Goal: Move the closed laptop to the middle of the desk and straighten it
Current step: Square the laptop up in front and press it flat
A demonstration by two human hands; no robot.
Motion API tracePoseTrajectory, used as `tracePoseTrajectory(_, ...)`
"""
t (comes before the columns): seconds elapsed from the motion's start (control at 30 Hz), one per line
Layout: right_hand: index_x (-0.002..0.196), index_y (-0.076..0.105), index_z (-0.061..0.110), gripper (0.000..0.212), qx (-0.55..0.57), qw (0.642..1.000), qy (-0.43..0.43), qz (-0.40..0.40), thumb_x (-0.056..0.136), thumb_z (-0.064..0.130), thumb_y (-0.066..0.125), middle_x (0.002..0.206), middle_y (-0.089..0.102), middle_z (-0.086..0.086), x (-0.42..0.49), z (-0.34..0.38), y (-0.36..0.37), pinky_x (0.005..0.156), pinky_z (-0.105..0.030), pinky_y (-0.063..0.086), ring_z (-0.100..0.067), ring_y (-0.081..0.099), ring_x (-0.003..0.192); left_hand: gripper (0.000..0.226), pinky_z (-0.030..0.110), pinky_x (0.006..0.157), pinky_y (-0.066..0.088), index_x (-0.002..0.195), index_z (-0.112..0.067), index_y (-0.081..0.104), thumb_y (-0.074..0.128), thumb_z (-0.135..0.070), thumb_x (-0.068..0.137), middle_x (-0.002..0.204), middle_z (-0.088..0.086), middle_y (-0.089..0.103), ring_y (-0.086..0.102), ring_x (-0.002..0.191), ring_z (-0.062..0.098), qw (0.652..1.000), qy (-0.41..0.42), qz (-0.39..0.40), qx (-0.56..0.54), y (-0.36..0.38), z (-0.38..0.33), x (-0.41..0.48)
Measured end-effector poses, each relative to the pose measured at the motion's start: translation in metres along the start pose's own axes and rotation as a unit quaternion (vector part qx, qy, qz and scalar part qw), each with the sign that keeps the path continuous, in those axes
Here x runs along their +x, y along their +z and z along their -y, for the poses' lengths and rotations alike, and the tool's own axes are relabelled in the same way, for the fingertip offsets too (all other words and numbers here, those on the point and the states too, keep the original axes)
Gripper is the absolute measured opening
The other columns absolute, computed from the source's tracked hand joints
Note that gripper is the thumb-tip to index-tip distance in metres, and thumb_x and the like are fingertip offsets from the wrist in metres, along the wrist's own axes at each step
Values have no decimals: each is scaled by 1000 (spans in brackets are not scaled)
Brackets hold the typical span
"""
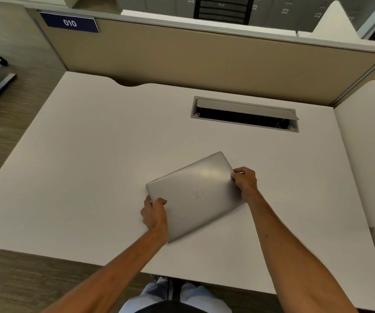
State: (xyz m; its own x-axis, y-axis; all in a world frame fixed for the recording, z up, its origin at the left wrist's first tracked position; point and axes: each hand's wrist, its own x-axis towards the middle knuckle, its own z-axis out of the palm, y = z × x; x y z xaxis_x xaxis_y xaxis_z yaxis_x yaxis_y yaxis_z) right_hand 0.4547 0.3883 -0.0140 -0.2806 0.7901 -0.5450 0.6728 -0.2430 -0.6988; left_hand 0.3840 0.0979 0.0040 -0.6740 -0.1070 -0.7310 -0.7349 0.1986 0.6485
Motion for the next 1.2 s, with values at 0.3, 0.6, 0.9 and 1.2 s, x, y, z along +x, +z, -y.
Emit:
tracePoseTrajectory(0.3,107,76,13,26,96,991,51,-81,84,7,67,107,74,-10,-31,-47,-5,77,-32,50,-28,66,92,60,47,92,50,129,-26,70,59,-42,72,134,10,68,61,114,36,996,1,65,62,-7,-28,18)
tracePoseTrajectory(0.6,107,75,11,24,124,980,75,-132,85,7,66,101,73,-11,-60,-79,-8,76,-31,48,-29,65,88,36,45,98,45,126,-23,69,63,-35,93,138,11,65,57,119,36,991,17,94,91,-6,-45,20)
tracePoseTrajectory(0.9,105,76,12,20,111,983,72,-125,88,9,68,98,72,-7,-77,-98,-16,81,-33,51,-27,64,91,47,47,105,46,141,-18,65,56,-36,98,144,10,65,58,120,32,983,12,140,120,-12,-56,24)
tracePoseTrajectory(1.2,78,72,28,13,73,989,82,-94,77,19,81,102,79,-8,-76,-112,-26,91,-54,62,-33,73,94,23,35,68,39,80,-24,55,45,-17,99,85,-1,59,50,75,18,980,1,167,111,-20,-56,29)
